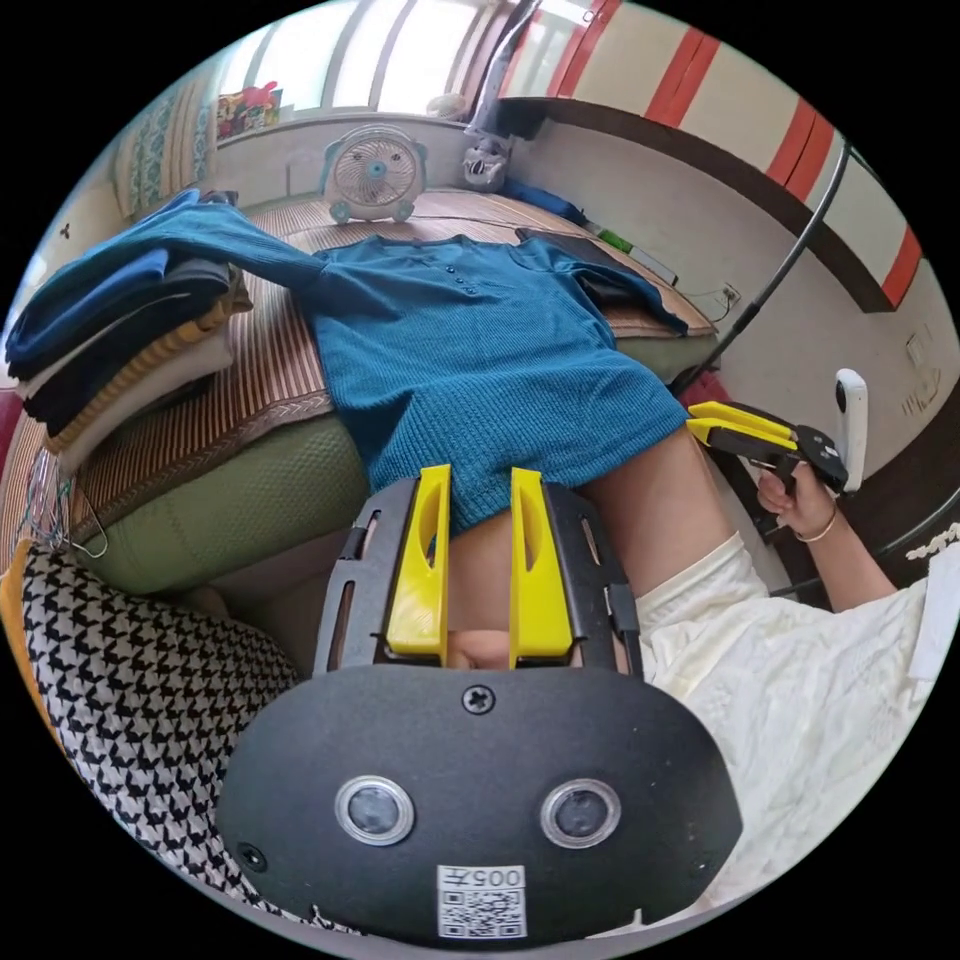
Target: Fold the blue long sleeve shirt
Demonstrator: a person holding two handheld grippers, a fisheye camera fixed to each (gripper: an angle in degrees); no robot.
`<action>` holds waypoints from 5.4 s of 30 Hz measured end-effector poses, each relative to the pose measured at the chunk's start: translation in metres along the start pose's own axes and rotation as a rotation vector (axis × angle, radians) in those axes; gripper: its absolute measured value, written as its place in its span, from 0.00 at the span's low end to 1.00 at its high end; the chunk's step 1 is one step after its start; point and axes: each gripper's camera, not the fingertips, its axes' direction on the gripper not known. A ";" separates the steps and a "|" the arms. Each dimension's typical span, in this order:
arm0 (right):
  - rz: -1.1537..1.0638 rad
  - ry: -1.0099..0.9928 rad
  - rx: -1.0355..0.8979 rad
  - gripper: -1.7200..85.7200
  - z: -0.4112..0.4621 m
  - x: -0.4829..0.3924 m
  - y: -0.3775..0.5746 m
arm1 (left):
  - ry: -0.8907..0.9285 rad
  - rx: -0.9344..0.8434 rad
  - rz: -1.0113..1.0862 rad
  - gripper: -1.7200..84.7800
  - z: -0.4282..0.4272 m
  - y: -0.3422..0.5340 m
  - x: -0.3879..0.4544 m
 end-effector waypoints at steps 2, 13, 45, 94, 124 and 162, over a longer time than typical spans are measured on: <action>0.006 -0.008 -0.010 0.11 0.004 0.000 -0.002 | -0.005 0.012 0.004 0.11 0.001 0.001 0.005; -0.094 0.058 -0.041 0.01 0.006 -0.013 -0.008 | -0.006 -0.017 0.072 0.04 -0.001 -0.006 0.029; -0.039 0.060 -0.033 0.01 -0.002 -0.029 -0.051 | -0.111 0.034 0.114 0.04 -0.049 -0.018 0.083; 0.094 0.089 -0.027 0.06 0.062 -0.025 -0.062 | -0.445 0.556 -0.552 0.03 -0.258 -0.138 -0.176; 0.167 -0.080 -0.006 0.07 0.076 0.055 -0.079 | -0.048 -0.029 0.197 0.11 0.259 -0.422 0.222; 0.249 0.297 -0.289 0.05 0.372 0.158 -0.423 | -0.328 0.097 -0.479 0.12 0.305 -0.434 -0.104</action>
